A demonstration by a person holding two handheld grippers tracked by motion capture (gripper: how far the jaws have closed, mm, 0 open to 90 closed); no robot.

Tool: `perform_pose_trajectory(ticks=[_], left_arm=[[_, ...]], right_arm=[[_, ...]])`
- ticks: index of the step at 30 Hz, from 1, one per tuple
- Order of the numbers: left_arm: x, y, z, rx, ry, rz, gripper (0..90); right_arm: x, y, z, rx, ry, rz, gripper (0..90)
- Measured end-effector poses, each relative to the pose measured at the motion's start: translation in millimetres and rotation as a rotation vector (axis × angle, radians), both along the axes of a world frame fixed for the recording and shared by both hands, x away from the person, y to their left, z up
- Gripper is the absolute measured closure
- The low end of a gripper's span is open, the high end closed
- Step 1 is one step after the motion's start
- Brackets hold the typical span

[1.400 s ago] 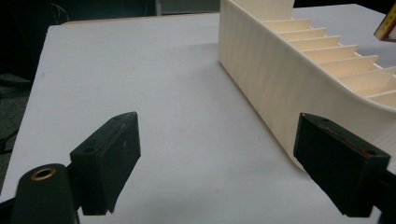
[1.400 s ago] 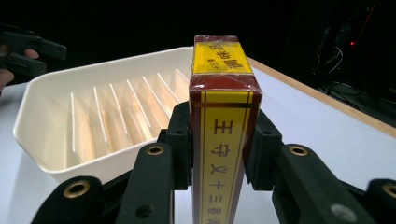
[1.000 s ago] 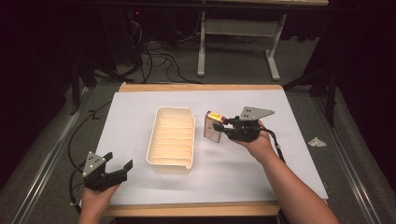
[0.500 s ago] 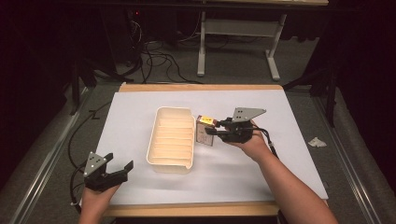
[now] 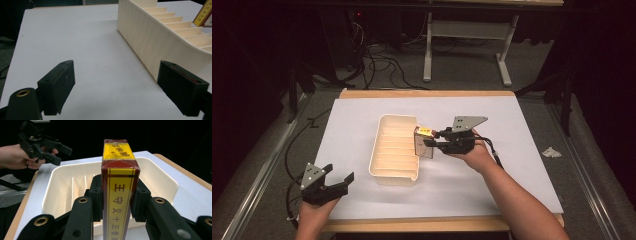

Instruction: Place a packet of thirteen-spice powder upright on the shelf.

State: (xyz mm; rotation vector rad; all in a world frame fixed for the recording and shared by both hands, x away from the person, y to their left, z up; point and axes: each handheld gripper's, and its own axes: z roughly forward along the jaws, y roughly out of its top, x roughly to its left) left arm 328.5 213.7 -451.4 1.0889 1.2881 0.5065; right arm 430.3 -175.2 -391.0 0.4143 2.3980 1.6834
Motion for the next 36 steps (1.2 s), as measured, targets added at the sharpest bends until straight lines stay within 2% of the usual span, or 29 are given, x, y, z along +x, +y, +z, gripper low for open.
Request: perform_pose_trajectory(ticks=[12, 17, 28, 36], left_arm=[[-0.5, -0.3, 0.2, 0.000, 0.000, -0.003, 15.1], [-0.7, -0.7, 0.0, 0.003, 0.003, -0.007, 15.1], [-1.1, 0.9, -0.2, 0.003, 0.005, -0.006, 15.1], [-1.2, 2.5, 0.2, -0.004, 0.007, -0.006, 15.1]], right_arm=[[3.2, 9.4, -3.2, -0.003, 0.011, 0.006, 68.8], [6.4, 13.2, -2.4, 0.005, 0.006, 0.025, 68.9], [14.9, 26.3, -5.5, -0.019, 0.013, 0.053, 68.9], [19.1, 37.1, -7.3, -0.012, 0.009, 0.071, 68.8]])
